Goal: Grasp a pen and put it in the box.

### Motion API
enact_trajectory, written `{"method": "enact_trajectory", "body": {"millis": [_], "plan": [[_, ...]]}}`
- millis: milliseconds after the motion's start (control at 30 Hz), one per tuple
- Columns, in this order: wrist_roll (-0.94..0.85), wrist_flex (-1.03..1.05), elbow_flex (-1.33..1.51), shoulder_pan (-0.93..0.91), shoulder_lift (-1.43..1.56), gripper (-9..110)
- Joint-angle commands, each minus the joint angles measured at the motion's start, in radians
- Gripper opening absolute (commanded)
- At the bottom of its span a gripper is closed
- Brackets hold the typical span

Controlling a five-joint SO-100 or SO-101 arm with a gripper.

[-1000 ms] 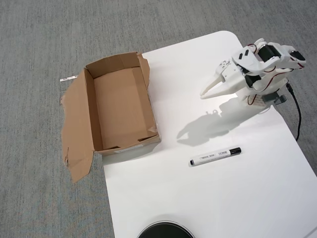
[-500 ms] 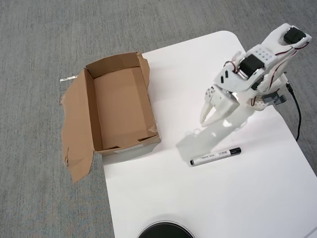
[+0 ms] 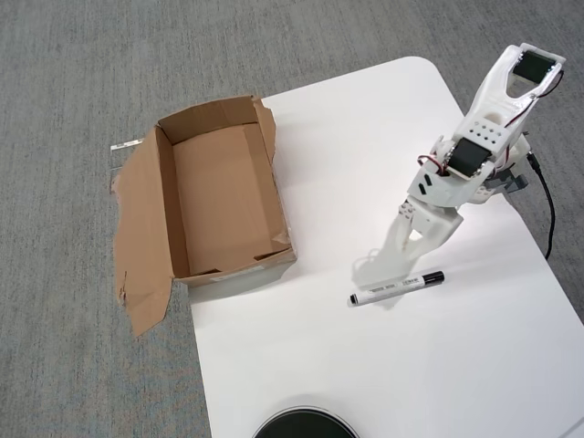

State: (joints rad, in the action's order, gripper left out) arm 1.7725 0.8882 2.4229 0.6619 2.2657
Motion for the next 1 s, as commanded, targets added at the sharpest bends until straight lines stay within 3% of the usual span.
{"method": "enact_trajectory", "body": {"millis": [0, 433, 767, 967], "plan": [[0.005, -0.003, 0.031, 0.041, 0.0, 12], [0.008, -0.021, 0.016, 0.027, -0.018, 17], [0.079, -0.227, 0.016, 0.042, -0.173, 17], [0.079, -0.245, 0.016, 0.045, -0.201, 17]]}}
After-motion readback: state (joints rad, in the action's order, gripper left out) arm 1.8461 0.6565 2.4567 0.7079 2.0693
